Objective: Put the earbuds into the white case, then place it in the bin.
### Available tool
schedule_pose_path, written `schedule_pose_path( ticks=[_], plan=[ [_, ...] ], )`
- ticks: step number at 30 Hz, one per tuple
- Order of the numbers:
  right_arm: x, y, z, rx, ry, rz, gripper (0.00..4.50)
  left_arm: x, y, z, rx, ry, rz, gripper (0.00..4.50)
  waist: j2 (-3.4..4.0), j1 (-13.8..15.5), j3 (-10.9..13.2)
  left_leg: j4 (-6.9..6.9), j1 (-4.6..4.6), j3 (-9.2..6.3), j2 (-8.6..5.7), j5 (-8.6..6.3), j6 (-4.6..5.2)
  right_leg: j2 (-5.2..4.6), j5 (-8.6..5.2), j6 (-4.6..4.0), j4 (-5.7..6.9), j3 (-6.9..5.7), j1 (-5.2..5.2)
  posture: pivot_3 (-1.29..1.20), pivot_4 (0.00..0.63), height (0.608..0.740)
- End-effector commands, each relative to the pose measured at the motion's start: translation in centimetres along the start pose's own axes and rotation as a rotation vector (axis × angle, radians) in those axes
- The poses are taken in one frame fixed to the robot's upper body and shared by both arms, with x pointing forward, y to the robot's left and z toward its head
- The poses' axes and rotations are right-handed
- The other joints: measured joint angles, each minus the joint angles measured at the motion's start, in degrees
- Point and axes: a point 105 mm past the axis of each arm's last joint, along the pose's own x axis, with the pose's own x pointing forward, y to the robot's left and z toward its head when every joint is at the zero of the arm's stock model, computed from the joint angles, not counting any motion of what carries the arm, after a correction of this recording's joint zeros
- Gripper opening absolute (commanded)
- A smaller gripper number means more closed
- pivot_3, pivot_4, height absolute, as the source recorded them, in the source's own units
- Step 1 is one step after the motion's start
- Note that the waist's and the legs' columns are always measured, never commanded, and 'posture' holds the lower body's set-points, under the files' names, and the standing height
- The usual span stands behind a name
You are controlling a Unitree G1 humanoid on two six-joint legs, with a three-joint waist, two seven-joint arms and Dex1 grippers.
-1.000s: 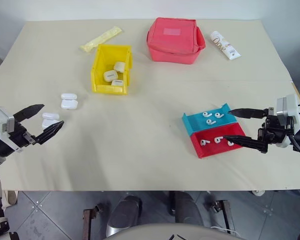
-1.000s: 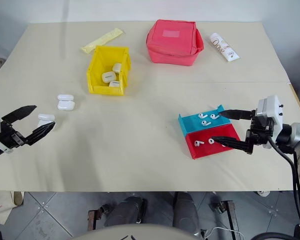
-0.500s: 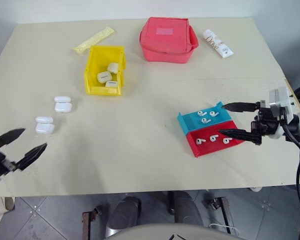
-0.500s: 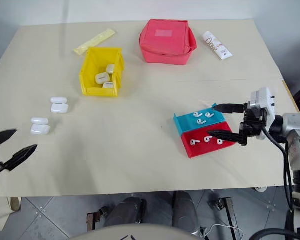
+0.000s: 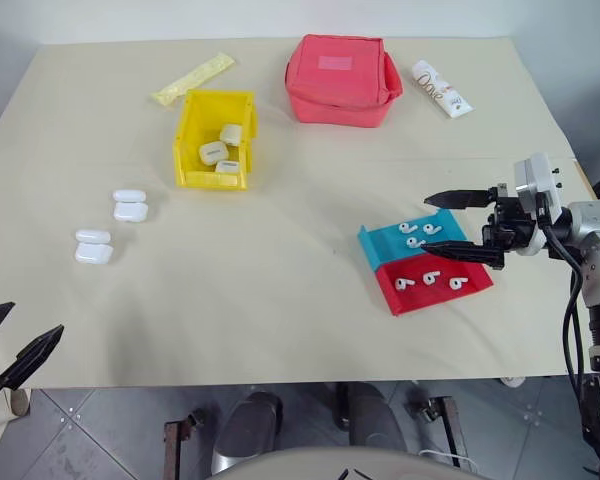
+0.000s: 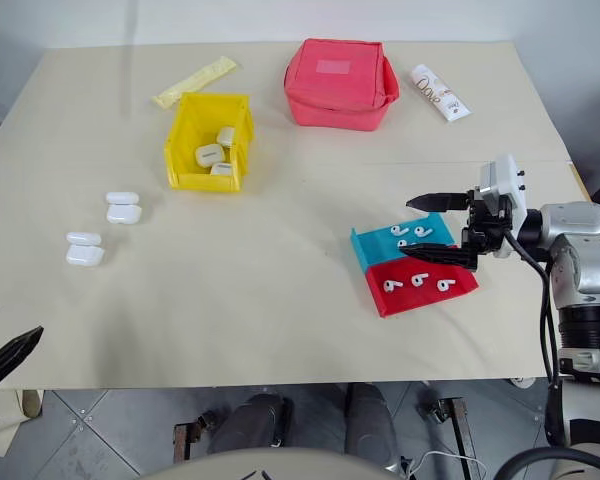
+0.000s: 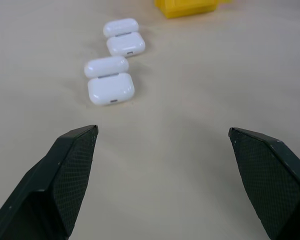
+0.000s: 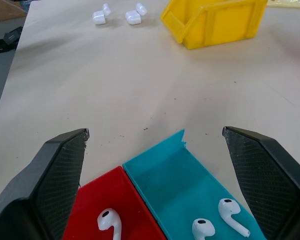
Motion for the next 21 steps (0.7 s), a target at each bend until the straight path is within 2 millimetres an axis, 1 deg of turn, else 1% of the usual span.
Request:
schedule_pose_path(
  ticks=[1, 2, 3, 5, 9, 11, 15, 16, 18, 21],
  plan=[
    [0.4, 0.2, 0.9, -0.051, -0.018, 0.038, 4.5, 1.5, 0.2, 1.9, 0.074, -0.029, 0.01, 4.46, 0.0, 0.0, 0.0, 0.0, 0.01, 0.0, 0.01, 0.01, -0.01, 0.03, 0.02, 0.04, 0.0, 0.01, 0.0, 0.0, 0.15, 0.74],
    [0.7, 0.3, 1.2, -0.061, -0.027, 0.054, 4.5, 2.7, 0.3, 2.6, 0.064, -0.036, 0.006, 4.46, 0.01, 0.0, 0.0, 0.0, 0.02, 0.0, 0.02, 0.01, -0.01, 0.05, 0.03, 0.05, 0.01, 0.01, 0.0, 0.0, 0.15, 0.74],
    [1.0, 0.5, 1.3, -0.068, -0.033, 0.066, 4.5, 3.6, 0.3, 3.0, 0.057, -0.038, 0.004, 4.46, 0.02, 0.1, 0.0, 0.0, 0.03, 0.0, 0.02, 0.02, -0.02, 0.06, 0.03, 0.05, 0.04, 0.02, 0.0, 0.0, 0.15, 0.74],
    [1.6, 0.8, 1.6, -0.084, -0.043, 0.092, 4.5, 5.4, 0.5, 3.4, 0.041, 0.016, 0.029, 4.46, 0.01, 0.2, 0.0, 0.02, 0.03, -0.08, 0.02, 0.06, -0.09, 0.1, 0.06, 0.03, 0.1, 0.0, 0.0, 0.0, 0.15, 0.74],
    [2.3, 1.4, 2.1, -0.11, -0.058, 0.122, 4.5, 7.7, 1.2, 3.4, -0.034, 0.156, 0.099, 4.46, 0.06, -0.1, 0.0, -0.07, 0.05, -0.07, 0.04, 0.05, -0.06, 0.31, 0.1, 0.07, 0.27, 0.26, -0.03, 0.0, 0.15, 0.74],
    [2.5, 1.7, 2.4, -0.126, -0.063, 0.141, 4.5, 8.8, 1.3, 4.0, -0.043, 0.23, 0.1, 4.46, 0.02, -0.2, 0.0, -0.09, 0.01, -0.01, 0.12, 0.04, -0.08, 0.42, 0.1, 0.06, 0.26, 0.34, -0.13, 0.0, 0.15, 0.74],
    [2.5, 1.8, 2.9, -0.148, -0.066, 0.147, 4.5, 10.3, 2.2, 4.8, -0.062, 0.371, 0.133, 4.46, 0.03, -0.3, 0.0, -0.1, -0.04, 0.05, 0.19, 0.05, -0.16, 0.49, 0.1, 0.01, 0.36, 0.36, -0.28, 0.0, 0.15, 0.74],
    [2.5, 1.7, 2.9, -0.153, -0.062, 0.148, 4.5, 10.6, 2.4, 4.7, -0.073, 0.442, 0.135, 4.46, 0.02, -0.3, 0.0, -0.11, -0.04, 0.06, 0.19, 0.07, -0.19, 0.49, 0.11, -0.01, 0.38, 0.36, -0.31, 0.0, 0.15, 0.74],
    [2.4, 1.7, 2.9, -0.159, -0.054, 0.151, 4.5, 10.8, 2.5, 4.5, -0.089, 0.536, 0.141, 4.46, -0.02, -0.3, 0.0, -0.1, -0.04, 0.1, 0.15, 0.08, -0.22, 0.48, 0.06, -0.09, 0.59, 0.38, -0.41, 0.0, 0.15, 0.74],
    [2.2, 1.8, 2.9, -0.166, -0.047, 0.159, 4.5, 11.0, 2.7, 4.4, -0.097, 0.617, 0.148, 4.46, -0.01, -0.5, 0.0, -0.18, -0.03, 0.2, 0.14, 0.09, -0.23, 0.48, 0.04, -0.13, 0.68, 0.47, -0.52, 0.0, 0.15, 0.74]
  ],
)
